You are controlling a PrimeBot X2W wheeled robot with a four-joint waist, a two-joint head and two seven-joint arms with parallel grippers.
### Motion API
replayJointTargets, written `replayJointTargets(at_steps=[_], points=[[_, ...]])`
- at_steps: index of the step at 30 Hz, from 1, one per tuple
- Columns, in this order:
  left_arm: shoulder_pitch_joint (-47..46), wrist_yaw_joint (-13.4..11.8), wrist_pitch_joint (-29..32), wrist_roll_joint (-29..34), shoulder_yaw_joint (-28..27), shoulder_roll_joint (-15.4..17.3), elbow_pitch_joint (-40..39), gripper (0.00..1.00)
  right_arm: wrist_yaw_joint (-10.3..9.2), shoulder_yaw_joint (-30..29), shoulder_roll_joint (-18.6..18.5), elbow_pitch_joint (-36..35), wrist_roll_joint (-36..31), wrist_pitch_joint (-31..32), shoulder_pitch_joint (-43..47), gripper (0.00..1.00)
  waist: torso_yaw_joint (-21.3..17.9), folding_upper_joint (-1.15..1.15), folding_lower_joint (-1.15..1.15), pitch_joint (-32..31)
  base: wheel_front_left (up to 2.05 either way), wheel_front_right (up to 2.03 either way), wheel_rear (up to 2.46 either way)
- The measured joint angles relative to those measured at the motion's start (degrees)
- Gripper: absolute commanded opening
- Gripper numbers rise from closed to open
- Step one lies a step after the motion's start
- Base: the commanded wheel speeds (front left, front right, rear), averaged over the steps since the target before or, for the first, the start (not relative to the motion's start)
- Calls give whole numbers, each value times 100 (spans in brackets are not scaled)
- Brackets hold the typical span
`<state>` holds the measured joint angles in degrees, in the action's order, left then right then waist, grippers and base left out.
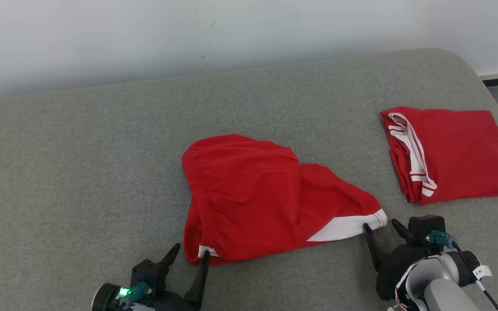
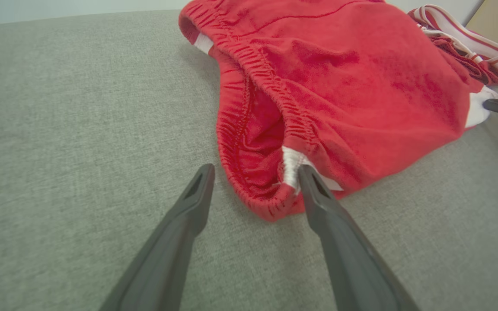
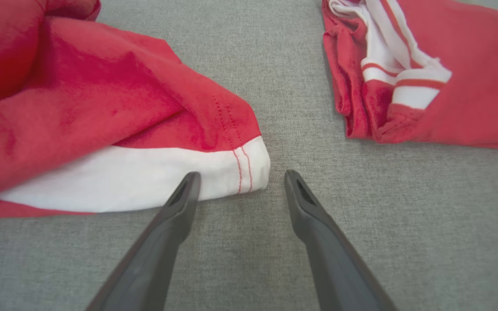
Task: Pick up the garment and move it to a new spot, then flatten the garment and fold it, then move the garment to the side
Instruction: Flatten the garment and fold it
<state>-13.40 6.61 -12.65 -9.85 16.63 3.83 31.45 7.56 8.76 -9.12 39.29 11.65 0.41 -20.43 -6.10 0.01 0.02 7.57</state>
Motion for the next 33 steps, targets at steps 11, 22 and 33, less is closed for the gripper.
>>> replayJointTargets(at_steps=[11,22,33], points=[[-18,47,-155,120,494,102,-181,100,0,33,5,334,109,-248,-105,100,65,0,-1,-92,0,0,0],[-73,53,-80,9,599,197,-59,100,0,76,-8,810,197,-240,-370,100,33,0,-1,-89,0,0,0],[-195,55,-79,-132,708,200,-67,0,0,276,2,1103,382,-398,-630,0,98,0,-2,-30,0,0,0]])
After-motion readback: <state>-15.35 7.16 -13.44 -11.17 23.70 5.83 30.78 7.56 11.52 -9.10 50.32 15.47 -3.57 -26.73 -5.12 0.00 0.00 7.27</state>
